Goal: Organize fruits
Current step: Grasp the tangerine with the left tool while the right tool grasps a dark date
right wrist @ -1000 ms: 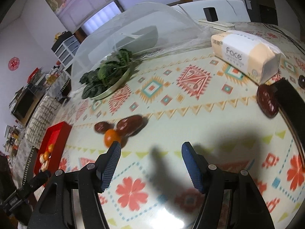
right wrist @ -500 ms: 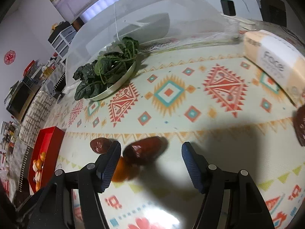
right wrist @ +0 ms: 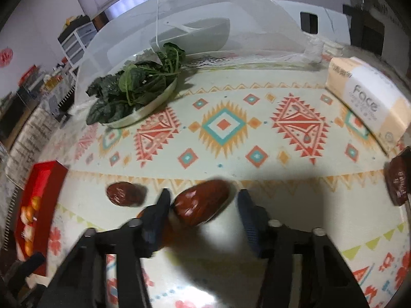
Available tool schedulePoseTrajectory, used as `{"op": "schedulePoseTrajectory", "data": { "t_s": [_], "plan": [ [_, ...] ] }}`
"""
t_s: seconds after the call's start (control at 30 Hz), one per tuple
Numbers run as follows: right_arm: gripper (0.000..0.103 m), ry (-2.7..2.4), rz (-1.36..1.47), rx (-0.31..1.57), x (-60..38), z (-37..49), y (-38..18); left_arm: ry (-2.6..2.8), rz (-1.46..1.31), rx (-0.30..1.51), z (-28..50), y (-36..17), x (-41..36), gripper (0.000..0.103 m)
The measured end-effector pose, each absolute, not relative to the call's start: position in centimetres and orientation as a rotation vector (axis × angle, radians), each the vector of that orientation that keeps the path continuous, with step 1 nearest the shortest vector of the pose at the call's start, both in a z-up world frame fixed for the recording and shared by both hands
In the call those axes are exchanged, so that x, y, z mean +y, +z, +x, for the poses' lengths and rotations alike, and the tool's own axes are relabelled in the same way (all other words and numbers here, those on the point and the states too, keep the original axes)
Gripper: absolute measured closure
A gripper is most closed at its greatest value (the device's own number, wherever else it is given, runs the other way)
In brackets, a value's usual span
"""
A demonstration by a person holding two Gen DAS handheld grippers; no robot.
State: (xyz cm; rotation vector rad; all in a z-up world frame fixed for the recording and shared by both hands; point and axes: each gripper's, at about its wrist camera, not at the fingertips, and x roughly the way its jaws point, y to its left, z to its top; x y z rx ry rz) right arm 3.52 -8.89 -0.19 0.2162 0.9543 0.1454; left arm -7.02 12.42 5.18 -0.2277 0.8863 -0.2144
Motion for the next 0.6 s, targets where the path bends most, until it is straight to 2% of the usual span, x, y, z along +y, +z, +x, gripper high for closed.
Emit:
{"op": "schedulePoseTrajectory", "data": {
  "t_s": [0.07, 0.37, 0.4, 0.47, 0.6],
  "plan": [
    [0.067, 0.16, 0.218, 0.961, -9.1, 3.2, -0.2, -0.218, -0.216, 0.89, -7.0, 5.2, 11.9, 0.021],
    [0.069, 0.17, 0.305, 0.952, -12.6, 1.0, -0.2, -0.296, -0.076, 0.843, -5.0, 5.5, 7.2, 0.022],
    [0.069, 0.179, 0.323, 0.947, -13.0, 0.9, -0.1, -0.311, -0.061, 0.839, -4.5, 5.4, 6.3, 0.025],
    [0.069, 0.19, 0.347, 0.936, -13.7, 0.6, 0.1, -0.336, -0.029, 0.841, -3.5, 5.1, 4.7, 0.044],
    [0.069, 0.208, 0.36, 0.923, -13.9, 0.5, 0.3, -0.376, 0.038, 0.847, -1.3, 4.0, 1.6, 0.045]
  ]
}}
